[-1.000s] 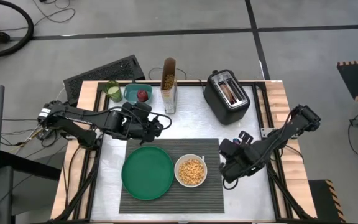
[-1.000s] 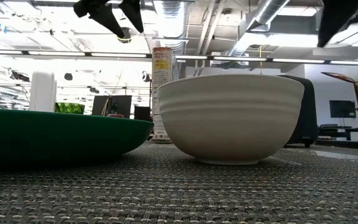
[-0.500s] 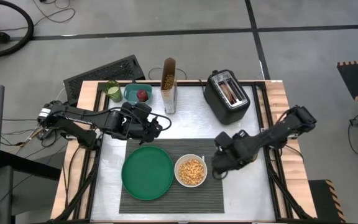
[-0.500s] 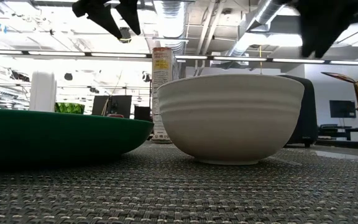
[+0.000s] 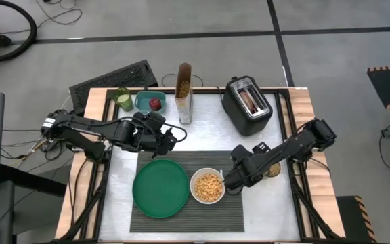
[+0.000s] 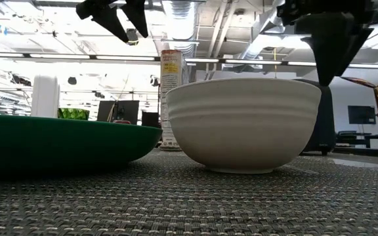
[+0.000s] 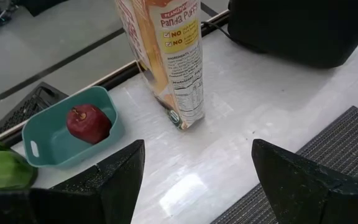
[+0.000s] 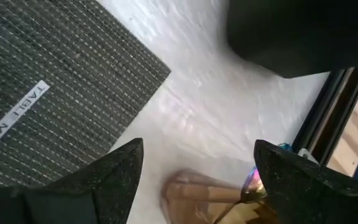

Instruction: Arrange a breakfast setting

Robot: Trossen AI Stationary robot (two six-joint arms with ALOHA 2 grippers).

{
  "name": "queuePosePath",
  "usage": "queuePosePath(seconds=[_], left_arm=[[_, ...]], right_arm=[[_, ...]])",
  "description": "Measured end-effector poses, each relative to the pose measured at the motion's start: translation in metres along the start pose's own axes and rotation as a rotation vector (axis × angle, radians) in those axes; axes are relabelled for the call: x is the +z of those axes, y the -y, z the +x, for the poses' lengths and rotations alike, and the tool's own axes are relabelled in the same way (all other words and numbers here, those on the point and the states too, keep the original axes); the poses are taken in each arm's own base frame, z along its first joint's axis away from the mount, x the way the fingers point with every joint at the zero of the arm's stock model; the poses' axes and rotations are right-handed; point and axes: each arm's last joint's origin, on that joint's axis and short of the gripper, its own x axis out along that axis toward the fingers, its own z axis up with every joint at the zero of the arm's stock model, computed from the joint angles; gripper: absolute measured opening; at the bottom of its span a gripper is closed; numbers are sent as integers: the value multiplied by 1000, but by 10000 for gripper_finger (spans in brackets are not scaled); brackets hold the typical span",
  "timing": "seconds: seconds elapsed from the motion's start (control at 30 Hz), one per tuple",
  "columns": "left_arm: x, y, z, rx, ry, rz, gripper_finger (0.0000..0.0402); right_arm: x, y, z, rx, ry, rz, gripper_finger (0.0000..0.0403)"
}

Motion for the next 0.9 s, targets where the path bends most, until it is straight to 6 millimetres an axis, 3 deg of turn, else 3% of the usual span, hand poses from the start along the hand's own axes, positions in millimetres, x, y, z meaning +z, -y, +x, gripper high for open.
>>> queuePosePath(seconds=[0.2, 0.47, 0.9], left_arm=[[0, 0, 0, -1, 1, -28, 281], [0, 0, 0, -1, 1, -40, 281], [0, 0, 0, 2, 6, -29, 281]], right_arm=[[2, 6, -4, 38, -64, 14, 331], [11, 6, -23, 113, -45, 52, 331], [34, 20, -14, 146, -141, -94, 317]])
